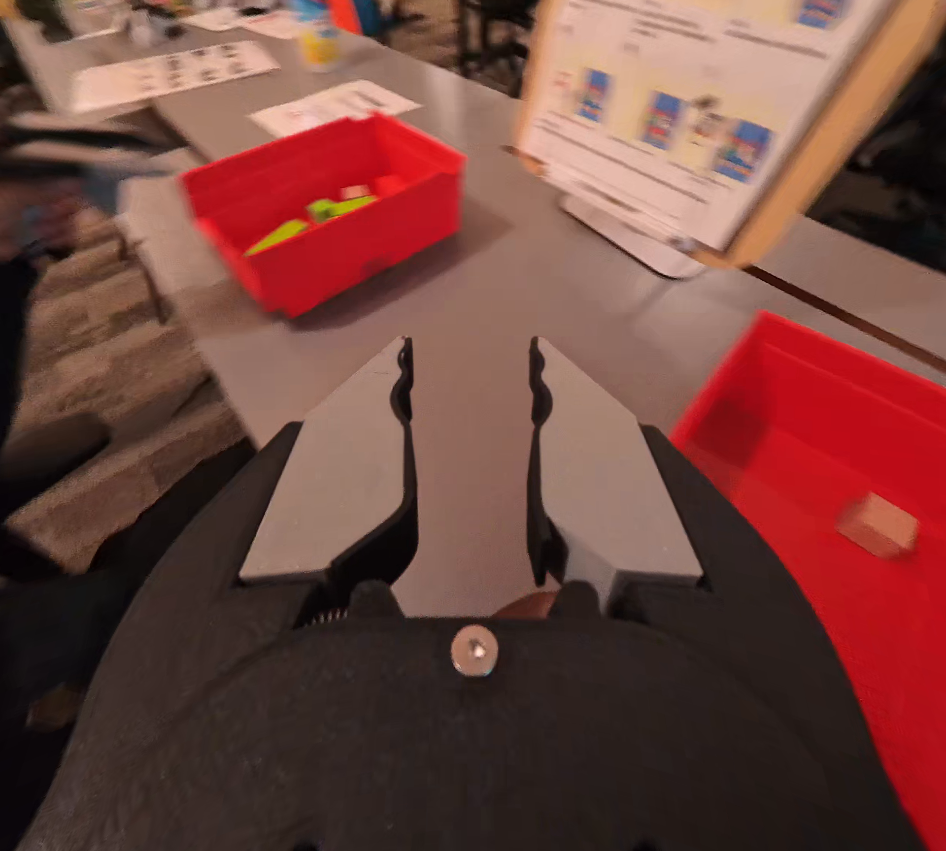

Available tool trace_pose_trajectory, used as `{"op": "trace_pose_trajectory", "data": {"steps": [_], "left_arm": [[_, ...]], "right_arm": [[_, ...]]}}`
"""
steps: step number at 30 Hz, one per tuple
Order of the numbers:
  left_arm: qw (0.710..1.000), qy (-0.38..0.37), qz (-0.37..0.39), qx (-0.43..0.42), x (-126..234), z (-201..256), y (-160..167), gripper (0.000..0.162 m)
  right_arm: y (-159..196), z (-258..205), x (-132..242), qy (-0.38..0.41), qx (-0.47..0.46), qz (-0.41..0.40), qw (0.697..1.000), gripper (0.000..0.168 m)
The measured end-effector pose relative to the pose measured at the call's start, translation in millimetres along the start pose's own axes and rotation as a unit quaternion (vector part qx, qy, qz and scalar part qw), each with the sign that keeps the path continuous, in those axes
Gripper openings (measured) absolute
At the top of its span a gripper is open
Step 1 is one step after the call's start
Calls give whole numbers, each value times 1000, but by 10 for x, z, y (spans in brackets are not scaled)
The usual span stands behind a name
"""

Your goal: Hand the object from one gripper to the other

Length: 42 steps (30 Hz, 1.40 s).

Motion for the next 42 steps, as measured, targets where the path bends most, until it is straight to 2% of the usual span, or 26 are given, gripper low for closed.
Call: {"op": "trace_pose_trajectory", "data": {"steps": [2, 4, 6, 9, 14, 16, 19, 21, 22, 26, 28, 33, 34, 38, 42], "left_arm": [[1000, -11, -5, 3, -27, -21, 40, 51], [1000, -3, -16, 11, -94, -8, 67, 51], [1000, 9, -24, 5, -201, 44, 51, 51], [997, 10, -78, -22, -517, 48, -7, 50], [983, -12, -184, -9, -1249, -206, -107, 46], [972, -15, -235, 7, -1506, -287, -37, 46], [950, -11, -309, 32, -1788, -328, 130, 45], [941, -29, -336, 29, -1906, -340, 211, 33], [937, -35, -346, 26, -1946, -341, 243, 30], [932, -63, -357, 8, -2005, -379, 284, 40], [928, -58, -368, 11, -2014, -392, 330, 35], [925, -54, -375, 0, -2023, -350, 403, 37], [925, -56, -376, -5, -2027, -347, 425, 30], [931, -51, -360, -22, -2018, -344, 422, 26], [953, -62, -292, -53, -1893, -323, 181, 26]], "right_arm": [[84, -381, 149, 12, 38, 28, 999, 38], [-42, -546, 292, 56, 63, 47, 995, 42], [-93, -626, 473, 57, 60, 86, 993, 42], [-76, -622, 734, 24, 25, 140, 990, 44], [-89, -506, 1043, 37, 13, 192, 981, 51], [-90, -485, 1118, 15, 5, 216, 976, 61], [-100, -453, 1183, -2, -10, 241, 971, 60], [-93, -431, 1186, 4, -9, 240, 971, 60], [-89, -419, 1178, 8, -8, 236, 972, 60], [-78, -398, 1151, 12, -7, 227, 974, 60], [-78, -405, 1148, 12, -6, 226, 974, 60], [-82, -435, 1149, 14, -1, 225, 974, 59], [-83, -442, 1146, 14, 0, 225, 974, 58], [-78, -468, 1124, 14, 4, 219, 976, 58], [-63, -465, 1072, 7, 6, 206, 979, 57]]}}
Point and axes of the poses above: each gripper's, where its closed fingertips meet, x back along the fingers, y out of its underside, z = x × y across the jaws, the point moved 10 cm from there along x, back along the fingers, and after that the axes turned 4 degrees about z, right-handed, at the moved point
